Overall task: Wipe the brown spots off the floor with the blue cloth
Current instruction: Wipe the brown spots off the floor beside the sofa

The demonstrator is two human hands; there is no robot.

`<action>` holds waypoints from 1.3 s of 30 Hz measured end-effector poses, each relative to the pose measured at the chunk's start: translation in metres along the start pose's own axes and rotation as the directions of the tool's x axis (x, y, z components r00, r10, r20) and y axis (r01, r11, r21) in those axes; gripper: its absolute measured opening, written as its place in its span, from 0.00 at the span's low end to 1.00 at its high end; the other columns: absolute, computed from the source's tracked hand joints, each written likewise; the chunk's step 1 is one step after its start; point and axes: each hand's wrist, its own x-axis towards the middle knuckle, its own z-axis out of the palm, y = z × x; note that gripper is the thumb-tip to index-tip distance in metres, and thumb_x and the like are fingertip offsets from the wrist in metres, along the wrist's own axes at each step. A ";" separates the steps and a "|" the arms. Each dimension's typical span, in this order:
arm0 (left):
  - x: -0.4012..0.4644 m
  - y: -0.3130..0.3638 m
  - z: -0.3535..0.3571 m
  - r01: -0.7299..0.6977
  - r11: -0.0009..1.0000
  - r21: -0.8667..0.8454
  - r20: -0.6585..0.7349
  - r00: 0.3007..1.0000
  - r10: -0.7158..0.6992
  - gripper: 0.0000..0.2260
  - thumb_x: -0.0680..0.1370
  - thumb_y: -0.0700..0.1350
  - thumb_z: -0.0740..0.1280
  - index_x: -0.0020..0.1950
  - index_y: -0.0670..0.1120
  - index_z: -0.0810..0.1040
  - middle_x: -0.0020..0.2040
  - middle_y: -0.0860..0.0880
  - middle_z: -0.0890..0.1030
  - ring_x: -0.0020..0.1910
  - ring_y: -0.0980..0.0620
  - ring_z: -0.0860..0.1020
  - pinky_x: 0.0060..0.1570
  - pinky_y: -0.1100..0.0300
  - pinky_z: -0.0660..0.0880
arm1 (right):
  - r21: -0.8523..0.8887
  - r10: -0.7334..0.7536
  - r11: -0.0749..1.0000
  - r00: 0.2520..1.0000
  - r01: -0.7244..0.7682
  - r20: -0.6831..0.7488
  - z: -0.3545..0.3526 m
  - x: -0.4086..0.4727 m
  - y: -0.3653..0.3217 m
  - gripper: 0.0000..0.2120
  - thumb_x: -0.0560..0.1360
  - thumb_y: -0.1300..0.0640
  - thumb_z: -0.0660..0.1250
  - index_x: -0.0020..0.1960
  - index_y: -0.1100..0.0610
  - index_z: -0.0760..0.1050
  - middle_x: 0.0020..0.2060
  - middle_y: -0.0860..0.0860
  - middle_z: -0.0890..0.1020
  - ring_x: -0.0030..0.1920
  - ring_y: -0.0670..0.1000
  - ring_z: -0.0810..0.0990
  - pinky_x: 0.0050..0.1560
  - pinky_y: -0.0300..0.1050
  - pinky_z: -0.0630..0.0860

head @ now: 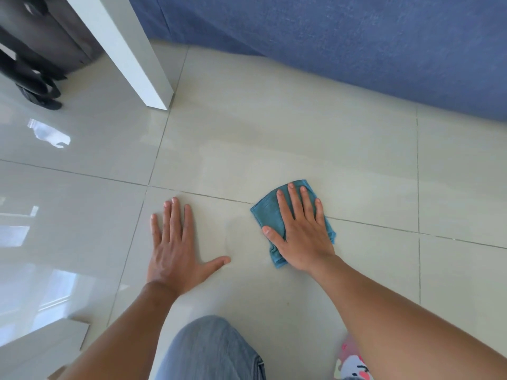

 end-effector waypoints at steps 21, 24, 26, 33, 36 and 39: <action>-0.015 0.014 0.004 0.028 0.999 -0.018 -0.027 0.999 -0.029 0.56 0.68 0.78 0.54 0.81 0.37 0.51 0.82 0.35 0.48 0.82 0.39 0.44 0.78 0.38 0.47 | -0.081 -0.334 0.938 0.942 0.337 0.048 0.035 -0.078 -0.005 0.31 0.82 0.37 0.52 0.82 0.44 0.52 0.83 0.48 0.50 0.82 0.52 0.43 0.78 0.61 0.46; -0.015 0.013 0.003 0.028 0.999 -0.025 -0.035 0.999 -0.029 0.56 0.68 0.79 0.53 0.81 0.37 0.51 0.82 0.36 0.48 0.82 0.39 0.44 0.78 0.38 0.46 | -0.049 -0.243 0.969 0.970 0.242 0.000 0.019 -0.044 0.001 0.33 0.81 0.36 0.51 0.82 0.44 0.51 0.83 0.46 0.47 0.82 0.50 0.41 0.79 0.60 0.43; -0.015 0.012 0.003 0.027 0.999 -0.025 -0.034 0.999 -0.028 0.56 0.69 0.79 0.53 0.81 0.37 0.51 0.82 0.36 0.48 0.82 0.40 0.44 0.78 0.38 0.46 | -0.053 -0.144 0.988 0.989 0.143 -0.018 0.003 -0.014 0.016 0.32 0.81 0.36 0.47 0.83 0.45 0.48 0.83 0.46 0.45 0.82 0.50 0.39 0.80 0.58 0.40; -0.015 0.012 0.001 0.024 0.999 -0.032 -0.031 0.999 -0.025 0.56 0.69 0.79 0.53 0.81 0.37 0.52 0.82 0.36 0.48 0.82 0.40 0.44 0.78 0.39 0.47 | -0.133 -0.046 0.990 0.997 0.038 -0.061 0.017 -0.050 0.028 0.34 0.82 0.38 0.48 0.83 0.53 0.51 0.83 0.55 0.49 0.82 0.57 0.44 0.79 0.63 0.47; -0.015 0.012 0.002 0.023 0.999 -0.045 -0.032 0.999 -0.025 0.56 0.68 0.78 0.56 0.81 0.37 0.53 0.82 0.36 0.49 0.82 0.40 0.45 0.78 0.38 0.47 | -0.115 -0.040 0.993 0.999 0.036 -0.036 0.026 -0.059 0.017 0.35 0.82 0.36 0.48 0.83 0.52 0.49 0.83 0.54 0.48 0.82 0.57 0.43 0.79 0.63 0.46; -0.015 0.012 0.002 0.027 0.999 -0.044 -0.030 0.999 -0.028 0.56 0.69 0.78 0.55 0.81 0.37 0.53 0.82 0.36 0.49 0.82 0.40 0.45 0.78 0.39 0.47 | -0.096 -0.037 0.995 0.998 0.032 -0.046 0.025 -0.056 0.018 0.35 0.81 0.34 0.48 0.83 0.49 0.48 0.83 0.52 0.46 0.82 0.55 0.41 0.79 0.60 0.43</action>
